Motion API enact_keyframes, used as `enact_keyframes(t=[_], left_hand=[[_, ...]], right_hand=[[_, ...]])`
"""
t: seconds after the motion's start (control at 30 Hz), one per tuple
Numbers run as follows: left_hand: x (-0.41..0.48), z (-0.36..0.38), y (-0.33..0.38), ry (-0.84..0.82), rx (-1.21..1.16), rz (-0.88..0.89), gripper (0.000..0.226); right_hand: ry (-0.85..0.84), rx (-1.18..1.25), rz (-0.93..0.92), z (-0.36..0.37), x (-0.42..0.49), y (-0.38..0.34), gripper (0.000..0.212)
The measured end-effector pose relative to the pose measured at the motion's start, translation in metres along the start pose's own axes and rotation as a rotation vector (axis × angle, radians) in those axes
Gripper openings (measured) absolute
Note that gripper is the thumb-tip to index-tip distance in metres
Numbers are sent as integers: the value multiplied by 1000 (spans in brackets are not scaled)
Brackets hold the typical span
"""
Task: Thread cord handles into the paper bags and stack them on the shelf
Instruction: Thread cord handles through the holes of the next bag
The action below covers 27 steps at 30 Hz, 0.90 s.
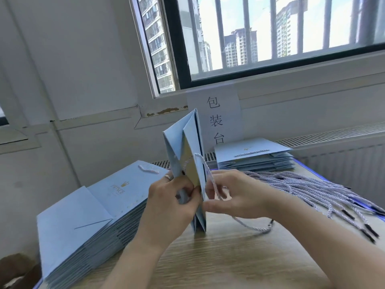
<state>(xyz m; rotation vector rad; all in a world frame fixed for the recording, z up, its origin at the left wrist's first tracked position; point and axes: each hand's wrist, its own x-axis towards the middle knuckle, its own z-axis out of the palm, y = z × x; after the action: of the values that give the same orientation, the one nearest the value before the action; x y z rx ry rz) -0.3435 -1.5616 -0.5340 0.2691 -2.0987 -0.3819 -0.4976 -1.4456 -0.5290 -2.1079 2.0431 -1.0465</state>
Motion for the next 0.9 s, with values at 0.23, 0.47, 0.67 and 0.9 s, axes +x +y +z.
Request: enact_keyframes(t=[0.23, 0.47, 0.67, 0.9], left_hand=[[-4, 3, -1, -139, 0, -103, 26], [-3, 6, 3, -134, 7, -144, 20], [-3, 5, 4, -154, -62, -191, 17], [-3, 2, 6, -185, -83, -221, 24]], right_hand=[[-335, -314, 429, -21, -10, 5, 28], [-472, -175, 468, -24, -10, -1, 20], [-233, 317, 364, -28, -7, -1, 16], [-89, 432, 297, -30, -7, 10, 15]])
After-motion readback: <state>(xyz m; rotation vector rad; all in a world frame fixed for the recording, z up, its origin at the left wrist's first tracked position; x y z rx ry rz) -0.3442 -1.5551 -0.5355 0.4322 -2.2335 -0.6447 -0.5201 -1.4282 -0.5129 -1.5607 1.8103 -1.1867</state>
